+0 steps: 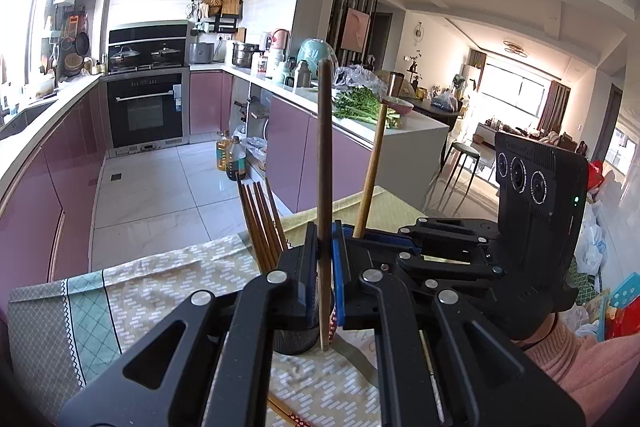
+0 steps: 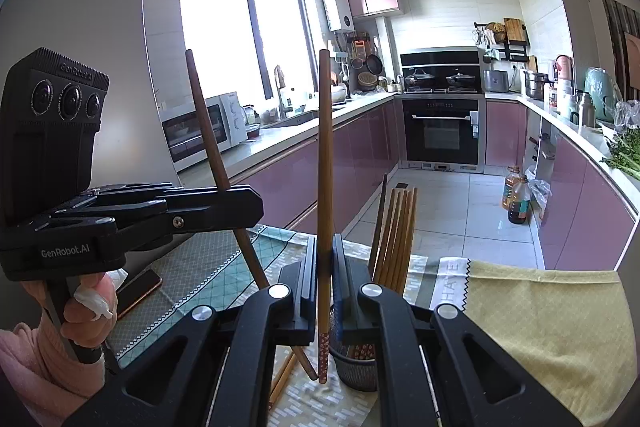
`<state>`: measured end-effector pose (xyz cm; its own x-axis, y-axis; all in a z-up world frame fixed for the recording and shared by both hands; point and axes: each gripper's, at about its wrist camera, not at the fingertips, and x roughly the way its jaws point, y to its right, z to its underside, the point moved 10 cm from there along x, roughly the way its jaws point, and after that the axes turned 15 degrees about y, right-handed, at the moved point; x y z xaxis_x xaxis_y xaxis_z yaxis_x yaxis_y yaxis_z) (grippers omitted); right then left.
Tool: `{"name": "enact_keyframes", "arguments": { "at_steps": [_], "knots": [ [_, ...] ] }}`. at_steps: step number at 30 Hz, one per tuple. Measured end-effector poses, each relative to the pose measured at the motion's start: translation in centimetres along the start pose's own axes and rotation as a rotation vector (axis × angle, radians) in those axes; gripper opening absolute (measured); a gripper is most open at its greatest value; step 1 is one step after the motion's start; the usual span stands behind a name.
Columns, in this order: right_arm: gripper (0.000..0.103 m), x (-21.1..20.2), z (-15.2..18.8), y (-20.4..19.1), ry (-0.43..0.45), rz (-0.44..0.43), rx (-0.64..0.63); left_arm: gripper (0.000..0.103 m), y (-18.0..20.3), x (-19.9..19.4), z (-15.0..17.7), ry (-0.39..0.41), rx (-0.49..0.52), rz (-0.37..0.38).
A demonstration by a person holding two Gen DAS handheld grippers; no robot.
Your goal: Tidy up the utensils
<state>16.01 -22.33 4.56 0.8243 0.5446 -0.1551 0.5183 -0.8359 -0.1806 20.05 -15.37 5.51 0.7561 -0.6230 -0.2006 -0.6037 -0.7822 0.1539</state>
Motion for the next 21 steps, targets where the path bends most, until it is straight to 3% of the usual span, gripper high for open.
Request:
{"name": "enact_keyframes", "arguments": {
  "at_steps": [21],
  "knots": [
    [0.006,1.3,-0.2,0.9,0.010,0.026,0.004,0.007,0.1,0.3,-1.1,0.029,0.022,-0.032]
  ]
}}
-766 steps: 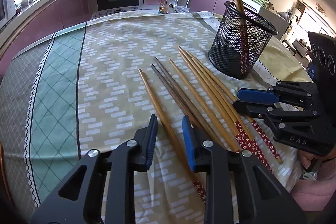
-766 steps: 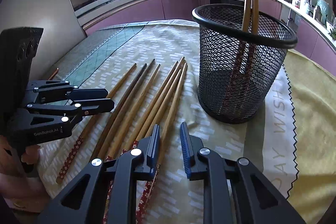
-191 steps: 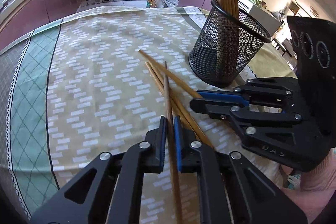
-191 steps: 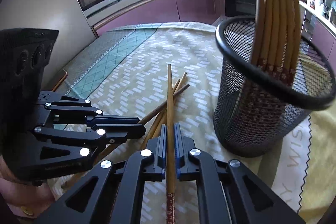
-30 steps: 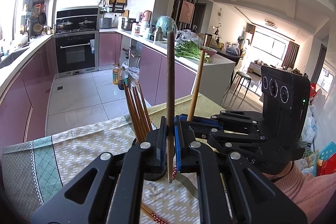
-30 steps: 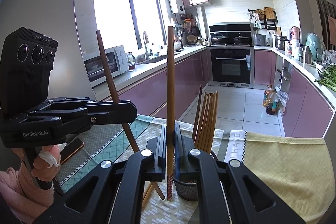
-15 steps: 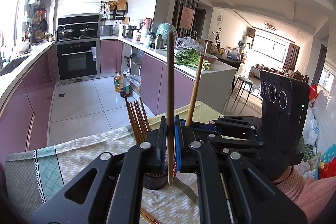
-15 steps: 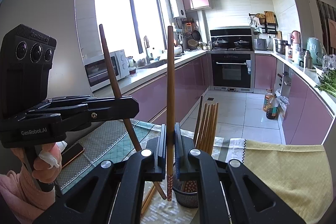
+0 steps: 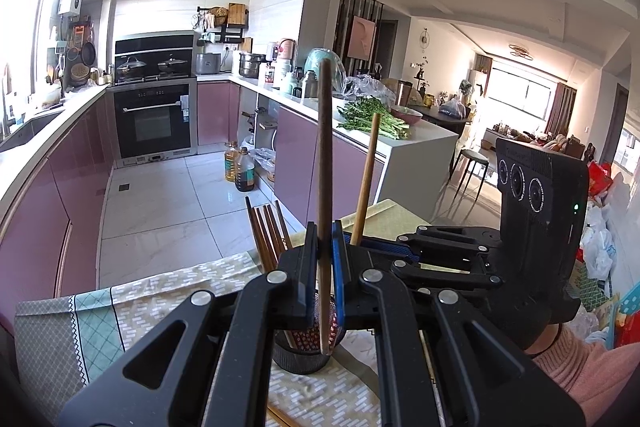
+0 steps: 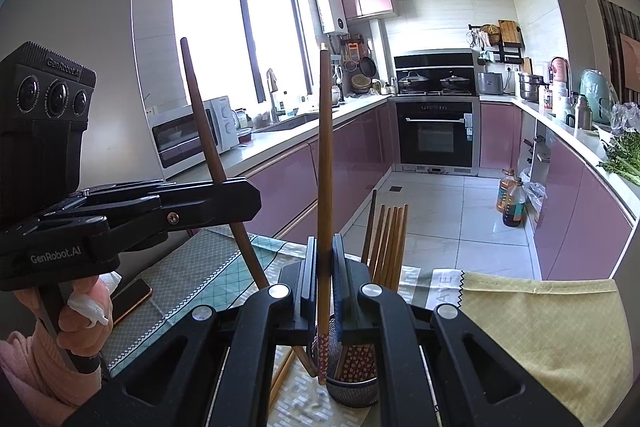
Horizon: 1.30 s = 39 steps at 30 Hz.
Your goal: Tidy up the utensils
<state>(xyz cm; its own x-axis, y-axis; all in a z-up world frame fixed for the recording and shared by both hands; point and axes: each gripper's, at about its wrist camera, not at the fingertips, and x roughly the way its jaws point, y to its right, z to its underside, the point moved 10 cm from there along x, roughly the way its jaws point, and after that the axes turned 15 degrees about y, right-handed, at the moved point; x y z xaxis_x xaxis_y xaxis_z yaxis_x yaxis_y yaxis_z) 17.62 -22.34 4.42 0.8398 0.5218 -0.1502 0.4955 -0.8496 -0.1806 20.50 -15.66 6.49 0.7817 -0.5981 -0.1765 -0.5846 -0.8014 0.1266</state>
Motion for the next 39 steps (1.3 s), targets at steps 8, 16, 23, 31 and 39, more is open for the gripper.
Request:
{"name": "enact_keyframes", "arguments": {
  "at_steps": [8,16,23,31,39],
  "knots": [
    [0.006,0.2,-0.2,0.4,-0.002,0.014,0.007,0.007,0.2,-0.2,-0.1,-0.004,-0.004,-0.004],
    [0.006,0.9,-0.6,1.1,0.009,0.032,0.021,0.007,0.1,0.2,-0.3,-0.014,-0.011,-0.007],
    [0.006,1.6,-0.6,1.6,0.015,0.043,0.033,0.007,0.0,0.6,-0.3,-0.028,-0.015,-0.008],
    [0.006,2.3,-0.5,2.5,0.023,0.061,0.053,0.007,-0.2,1.0,0.1,-0.047,-0.015,-0.014],
    [0.006,2.8,0.2,2.7,0.009,0.067,0.054,0.007,-0.5,1.3,0.3,-0.067,-0.016,-0.018]
  ]
}}
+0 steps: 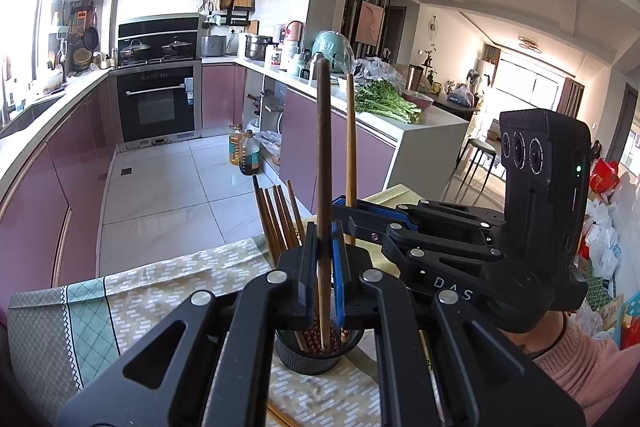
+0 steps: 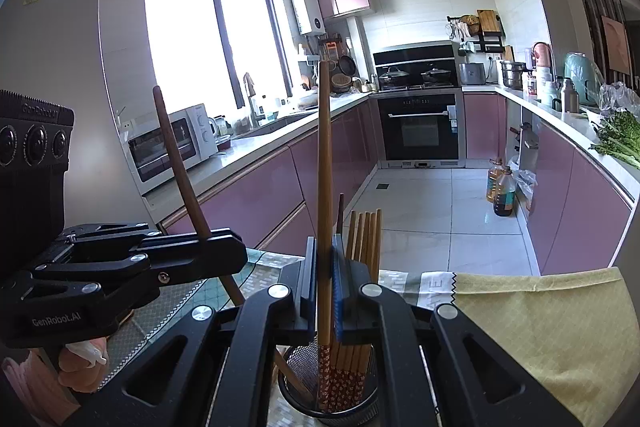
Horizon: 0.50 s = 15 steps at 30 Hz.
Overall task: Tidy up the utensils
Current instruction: 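Push both held chopsticks down into the mesh cup among the others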
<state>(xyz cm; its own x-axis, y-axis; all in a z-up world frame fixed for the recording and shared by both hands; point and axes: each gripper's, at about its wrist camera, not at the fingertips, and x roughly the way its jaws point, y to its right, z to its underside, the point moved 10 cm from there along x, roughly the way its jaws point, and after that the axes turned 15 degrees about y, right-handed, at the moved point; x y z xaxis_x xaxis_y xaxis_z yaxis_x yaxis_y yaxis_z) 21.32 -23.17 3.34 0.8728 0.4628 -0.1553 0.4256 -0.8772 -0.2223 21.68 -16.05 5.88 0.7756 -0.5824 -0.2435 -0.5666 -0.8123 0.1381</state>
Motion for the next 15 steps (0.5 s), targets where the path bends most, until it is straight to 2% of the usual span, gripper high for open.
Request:
{"name": "enact_keyframes", "arguments": {
  "at_steps": [15],
  "knots": [
    [0.006,0.5,1.3,0.4,-0.030,0.015,0.008,0.007,0.1,0.9,0.8,-0.041,0.017,-0.012]
  ]
}}
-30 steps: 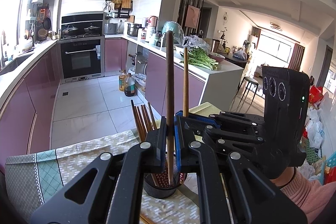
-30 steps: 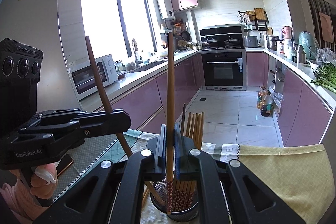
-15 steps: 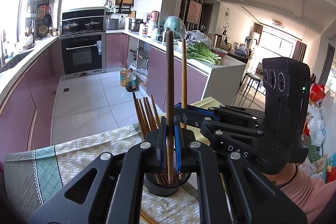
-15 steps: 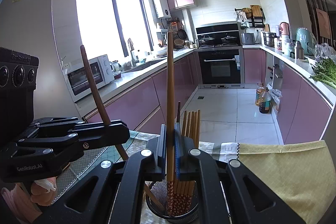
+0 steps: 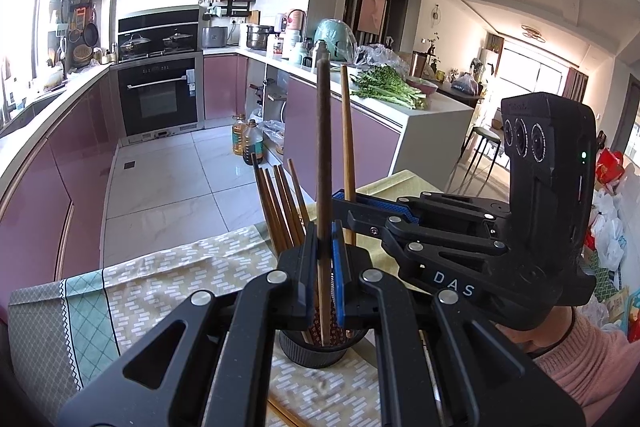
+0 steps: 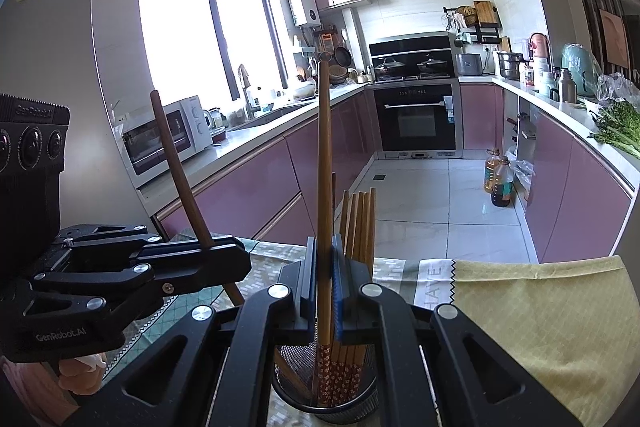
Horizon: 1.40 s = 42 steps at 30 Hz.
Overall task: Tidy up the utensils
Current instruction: 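Push both held chopsticks down into the mesh cup among the others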
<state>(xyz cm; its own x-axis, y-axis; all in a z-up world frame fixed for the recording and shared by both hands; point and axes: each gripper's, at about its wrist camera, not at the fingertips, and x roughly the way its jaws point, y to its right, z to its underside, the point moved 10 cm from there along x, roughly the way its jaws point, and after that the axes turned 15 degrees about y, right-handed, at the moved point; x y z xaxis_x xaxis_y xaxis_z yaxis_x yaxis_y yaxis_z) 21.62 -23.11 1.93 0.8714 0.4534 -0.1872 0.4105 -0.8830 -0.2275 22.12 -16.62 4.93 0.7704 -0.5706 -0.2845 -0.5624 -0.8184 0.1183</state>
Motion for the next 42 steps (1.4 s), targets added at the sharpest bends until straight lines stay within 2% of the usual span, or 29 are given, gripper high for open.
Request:
{"name": "enact_keyframes", "arguments": {
  "at_steps": [42],
  "knots": [
    [0.006,1.5,3.5,0.6,-0.066,0.012,0.023,0.007,-0.8,3.2,3.8,-0.085,0.008,-0.015]
  ]
}}
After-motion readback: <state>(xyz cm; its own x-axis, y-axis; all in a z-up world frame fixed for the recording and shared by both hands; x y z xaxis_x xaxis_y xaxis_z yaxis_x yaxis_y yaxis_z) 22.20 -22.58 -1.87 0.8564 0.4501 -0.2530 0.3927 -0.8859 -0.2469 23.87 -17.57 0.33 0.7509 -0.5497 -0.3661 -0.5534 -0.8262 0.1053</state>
